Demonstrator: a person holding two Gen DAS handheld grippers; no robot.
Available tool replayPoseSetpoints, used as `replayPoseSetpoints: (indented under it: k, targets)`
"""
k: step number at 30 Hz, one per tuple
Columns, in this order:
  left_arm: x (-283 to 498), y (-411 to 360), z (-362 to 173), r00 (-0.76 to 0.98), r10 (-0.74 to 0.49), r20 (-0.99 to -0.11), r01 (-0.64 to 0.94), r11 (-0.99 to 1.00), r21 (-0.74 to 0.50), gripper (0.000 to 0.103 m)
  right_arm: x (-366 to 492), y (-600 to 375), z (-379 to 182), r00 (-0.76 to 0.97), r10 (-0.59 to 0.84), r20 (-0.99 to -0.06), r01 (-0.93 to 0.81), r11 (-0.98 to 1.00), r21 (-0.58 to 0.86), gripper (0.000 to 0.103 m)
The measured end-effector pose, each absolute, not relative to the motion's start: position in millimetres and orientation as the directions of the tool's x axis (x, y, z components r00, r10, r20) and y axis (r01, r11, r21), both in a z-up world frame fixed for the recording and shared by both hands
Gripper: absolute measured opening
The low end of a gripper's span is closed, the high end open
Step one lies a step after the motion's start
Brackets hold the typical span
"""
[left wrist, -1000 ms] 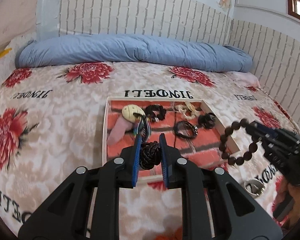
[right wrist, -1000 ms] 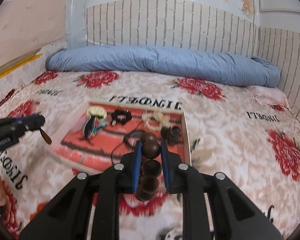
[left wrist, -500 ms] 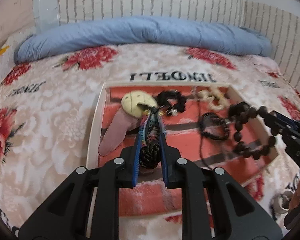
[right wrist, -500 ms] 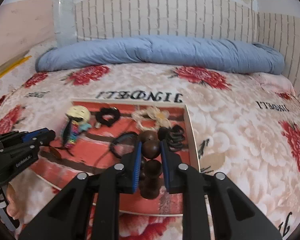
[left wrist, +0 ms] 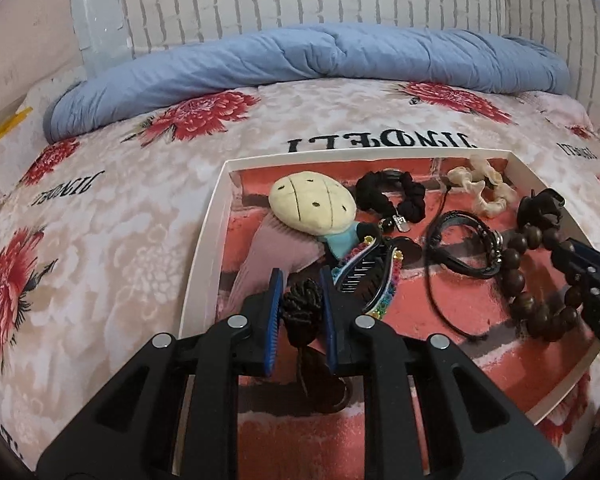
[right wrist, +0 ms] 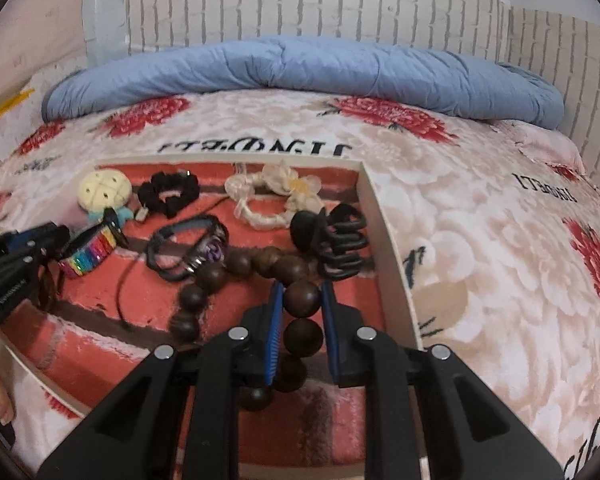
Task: Organize jewelry
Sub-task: 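Carry both items over the tray and open both tools to drop them, then withdraw both tools toward the orange scrunchie and the watch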
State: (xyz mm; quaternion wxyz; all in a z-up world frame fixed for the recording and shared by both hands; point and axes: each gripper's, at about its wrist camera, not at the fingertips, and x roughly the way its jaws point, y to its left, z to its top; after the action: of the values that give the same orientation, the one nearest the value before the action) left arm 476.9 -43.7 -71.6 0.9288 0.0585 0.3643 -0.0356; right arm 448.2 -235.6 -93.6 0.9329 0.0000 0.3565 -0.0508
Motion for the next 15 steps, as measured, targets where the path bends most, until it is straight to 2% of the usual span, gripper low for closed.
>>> replayPoseSetpoints:
  k: [3,5,8,9,10,11,14,15]
  targets:
    - [477.4,-42.0,-72.4,0.736,-0.025,-0.677,0.106,0.991,0.078,0.018,450.3,-233.3,-97.6,0.726,-0.100,-0.680,0.091,0.995,-0.049,0.020]
    - [476.7,-42.5,-72.3,0.737,-0.018,-0.676,0.099,0.992,0.081,0.022,452.6,-232.5,-101.6,0.712,-0.103,-0.695,0.089,0.994,-0.056,0.020]
    - [475.8,-39.8,-72.3,0.741,-0.011,-0.672,0.084,0.994,0.076,0.043,451.9,-231.7,-101.9,0.708,-0.106,-0.698,0.087,0.994,-0.063,0.021]
    - [475.2,-38.2,-72.1,0.740,-0.011,-0.672,0.079,0.994,0.071,0.056,451.3,-231.6,-101.5,0.706,-0.103,-0.701,0.083,0.995,-0.063,0.021]
    - [474.1,-36.5,-71.6,0.739,-0.013,-0.673,0.077,0.995,0.065,0.065,449.9,-231.8,-100.7,0.704,-0.094,-0.704,0.076,0.995,-0.057,0.028]
    - [472.9,-35.3,-70.7,0.739,-0.015,-0.674,0.076,0.995,0.061,0.068,447.7,-231.7,-99.3,0.701,-0.081,-0.708,0.068,0.997,-0.046,0.043]
    - [464.1,-33.5,-64.0,0.747,-0.008,-0.665,0.070,0.995,0.067,0.076,432.1,-230.2,-84.4,0.726,-0.043,-0.686,0.045,0.999,-0.015,0.059]
    - [459.5,-32.6,-59.1,0.754,-0.005,-0.657,0.066,0.995,0.068,0.082,425.0,-229.3,-76.8,0.738,-0.042,-0.673,0.042,0.999,-0.016,0.064]
